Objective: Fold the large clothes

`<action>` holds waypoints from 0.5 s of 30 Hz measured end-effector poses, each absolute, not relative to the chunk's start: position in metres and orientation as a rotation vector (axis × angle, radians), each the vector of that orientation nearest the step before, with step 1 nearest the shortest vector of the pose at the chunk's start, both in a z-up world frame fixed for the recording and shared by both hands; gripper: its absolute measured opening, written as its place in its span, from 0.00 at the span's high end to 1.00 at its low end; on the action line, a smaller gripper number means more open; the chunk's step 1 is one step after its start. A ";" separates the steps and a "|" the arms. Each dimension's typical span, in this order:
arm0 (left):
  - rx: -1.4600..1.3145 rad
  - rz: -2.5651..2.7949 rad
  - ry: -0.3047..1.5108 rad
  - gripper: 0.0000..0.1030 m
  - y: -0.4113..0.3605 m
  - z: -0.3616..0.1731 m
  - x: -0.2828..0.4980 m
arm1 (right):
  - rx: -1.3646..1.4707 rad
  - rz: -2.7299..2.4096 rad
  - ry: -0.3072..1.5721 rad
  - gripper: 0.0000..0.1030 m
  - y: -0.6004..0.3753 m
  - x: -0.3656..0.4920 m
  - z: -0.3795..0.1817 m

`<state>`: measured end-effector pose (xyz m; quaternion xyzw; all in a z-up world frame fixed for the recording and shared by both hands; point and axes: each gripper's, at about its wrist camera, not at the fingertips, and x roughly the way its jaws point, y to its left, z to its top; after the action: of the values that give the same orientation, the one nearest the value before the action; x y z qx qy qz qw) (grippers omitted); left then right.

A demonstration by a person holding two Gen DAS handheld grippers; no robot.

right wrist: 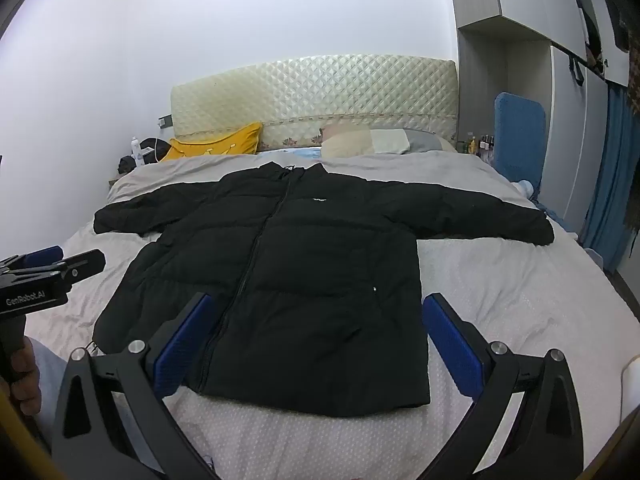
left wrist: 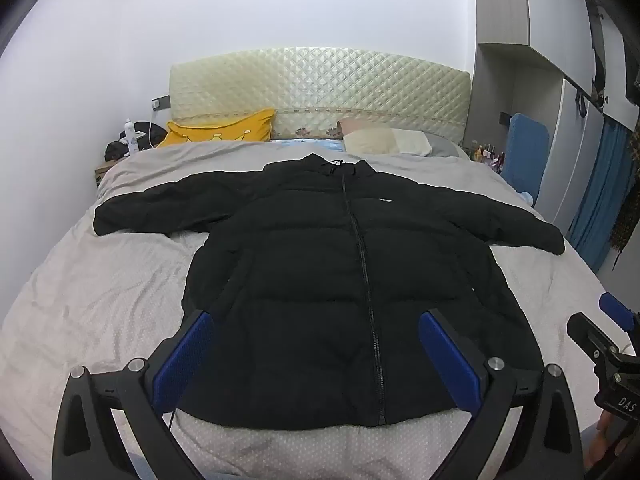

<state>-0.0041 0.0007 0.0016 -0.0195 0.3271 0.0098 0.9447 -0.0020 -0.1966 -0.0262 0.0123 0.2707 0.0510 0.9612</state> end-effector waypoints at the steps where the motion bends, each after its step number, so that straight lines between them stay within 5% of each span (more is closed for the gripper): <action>1: -0.040 0.020 0.666 0.00 0.001 0.002 -0.005 | 0.047 0.118 0.555 0.00 -0.203 -0.004 -0.032; 15: -0.034 0.026 0.680 0.00 0.004 -0.002 0.000 | 0.061 0.112 0.560 0.00 -0.204 -0.003 -0.036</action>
<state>0.0002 0.0040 -0.0017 -0.0167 0.3333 0.0128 0.9426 -0.0027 -0.2044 -0.0355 0.0299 0.2761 0.0554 0.9591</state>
